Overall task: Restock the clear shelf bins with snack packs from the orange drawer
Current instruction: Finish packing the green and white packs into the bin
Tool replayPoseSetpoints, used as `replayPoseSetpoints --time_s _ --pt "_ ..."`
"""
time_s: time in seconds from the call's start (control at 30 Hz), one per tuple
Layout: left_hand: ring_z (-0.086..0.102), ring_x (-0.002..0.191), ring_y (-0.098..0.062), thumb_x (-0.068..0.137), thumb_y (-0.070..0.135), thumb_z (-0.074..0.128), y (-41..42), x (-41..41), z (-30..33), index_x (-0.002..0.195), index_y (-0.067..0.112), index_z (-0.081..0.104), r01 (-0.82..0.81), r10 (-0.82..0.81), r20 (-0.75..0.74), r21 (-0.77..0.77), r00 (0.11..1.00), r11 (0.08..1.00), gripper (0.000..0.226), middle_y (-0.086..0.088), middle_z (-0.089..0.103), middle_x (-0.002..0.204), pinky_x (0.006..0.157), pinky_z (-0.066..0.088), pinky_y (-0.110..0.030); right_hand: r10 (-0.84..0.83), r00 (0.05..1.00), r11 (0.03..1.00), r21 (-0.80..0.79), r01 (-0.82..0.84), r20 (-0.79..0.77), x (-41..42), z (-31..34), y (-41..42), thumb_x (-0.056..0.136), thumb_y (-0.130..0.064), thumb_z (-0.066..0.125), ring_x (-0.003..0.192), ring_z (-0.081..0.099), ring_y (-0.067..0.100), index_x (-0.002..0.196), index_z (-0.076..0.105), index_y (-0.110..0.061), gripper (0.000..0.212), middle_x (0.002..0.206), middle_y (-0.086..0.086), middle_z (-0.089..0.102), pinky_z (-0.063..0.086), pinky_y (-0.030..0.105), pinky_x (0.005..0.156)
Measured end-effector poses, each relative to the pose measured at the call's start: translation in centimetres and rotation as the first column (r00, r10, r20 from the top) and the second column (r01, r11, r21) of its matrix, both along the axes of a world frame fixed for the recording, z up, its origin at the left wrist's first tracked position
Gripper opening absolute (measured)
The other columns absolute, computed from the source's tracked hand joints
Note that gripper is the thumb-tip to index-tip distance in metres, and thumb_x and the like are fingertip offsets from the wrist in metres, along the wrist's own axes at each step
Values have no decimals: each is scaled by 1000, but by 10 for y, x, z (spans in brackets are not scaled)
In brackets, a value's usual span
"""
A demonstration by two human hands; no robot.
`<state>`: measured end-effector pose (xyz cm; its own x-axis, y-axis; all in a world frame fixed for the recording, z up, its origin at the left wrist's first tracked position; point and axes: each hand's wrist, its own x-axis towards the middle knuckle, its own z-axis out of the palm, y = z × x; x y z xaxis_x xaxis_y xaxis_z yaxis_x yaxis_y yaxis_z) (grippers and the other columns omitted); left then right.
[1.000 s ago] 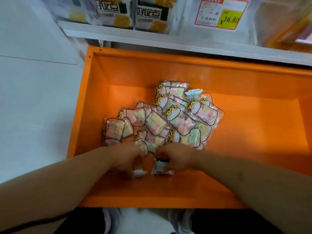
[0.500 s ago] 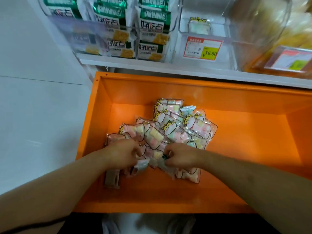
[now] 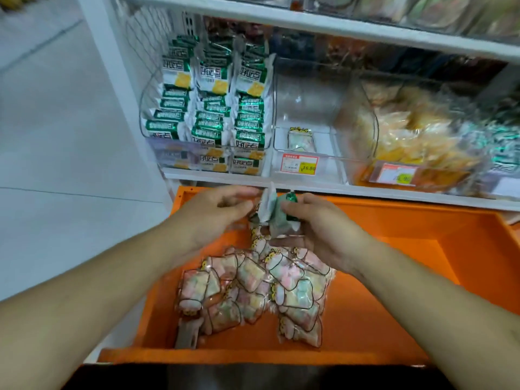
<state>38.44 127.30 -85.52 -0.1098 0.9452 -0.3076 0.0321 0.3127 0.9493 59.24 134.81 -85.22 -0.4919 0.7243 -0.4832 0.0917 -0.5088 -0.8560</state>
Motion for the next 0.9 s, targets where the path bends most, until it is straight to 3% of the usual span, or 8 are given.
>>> replayPoseSetpoints --time_s 0.1,0.2,0.3,0.43,0.57,0.7,0.8,0.9 --pt "72 108 -13 89 27 80 -7 -1 29 113 38 73 -8 9 -12 62 1000 998 27 5 76 110 102 57 -40 -28 990 1000 1 29 -140 -2 27 -11 100 -14 67 111 68 52 127 54 5 35 122 34 68 62 55 84" --pt "77 103 -28 78 23 86 -10 -4 43 122 23 68 -49 46 159 14 986 999 48 -3 79 104 93 62 -52 7 982 997 81 8 -188 -4 44 -19 95 -19 71 98 71 41 128 56 5 43 115 28 73 60 48 80" --pt "77 99 -28 70 18 90 -7 -12 49 124 18 68 -87 80 223 22 972 996 59 -12 78 110 73 63 -40 27 974 989 150 7 -226 -3 56 -15 90 -21 75 95 65 40 126 52 7 51 112 33 70 58 42 74" --pt "69 93 -21 62 30 95 7 -27 47 119 26 75 -140 132 131 48 982 989 60 -6 77 116 64 54 -32 42 967 977 213 13 -251 2 69 0 87 -9 79 98 66 35 115 57 -5 36 104 18 72 54 35 76" --pt "71 100 -30 70 46 90 23 -31 45 111 30 79 -125 123 81 26 989 992 46 -9 78 112 78 55 -41 60 998 871 488 -60 17 -5 75 7 81 -10 88 87 65 18 110 63 -21 41 107 -6 73 54 32 77" --pt "74 107 -37 96 24 73 35 -26 50 111 15 79 -159 164 233 -42 959 986 19 -17 78 109 99 56 -59 -11 957 678 706 -205 289 -15 76 7 80 -14 91 87 64 10 110 60 -43 52 118 -21 66 57 30 74" --pt "77 97 -35 86 38 74 38 -22 57 105 13 80 -104 127 318 -88 940 991 32 -16 79 107 85 63 -51 -25 942 626 740 -247 335 -18 74 10 80 -4 88 110 65 4 111 62 -46 58 121 -21 62 59 31 87" --pt "77 100 -29 72 36 85 37 -19 58 108 17 81 11 -1 239 -41 971 999 40 -10 79 111 78 64 -42 -4 935 568 770 -290 355 -18 73 14 77 1 88 132 53 3 113 69 -45 62 134 -23 54 46 26 109"
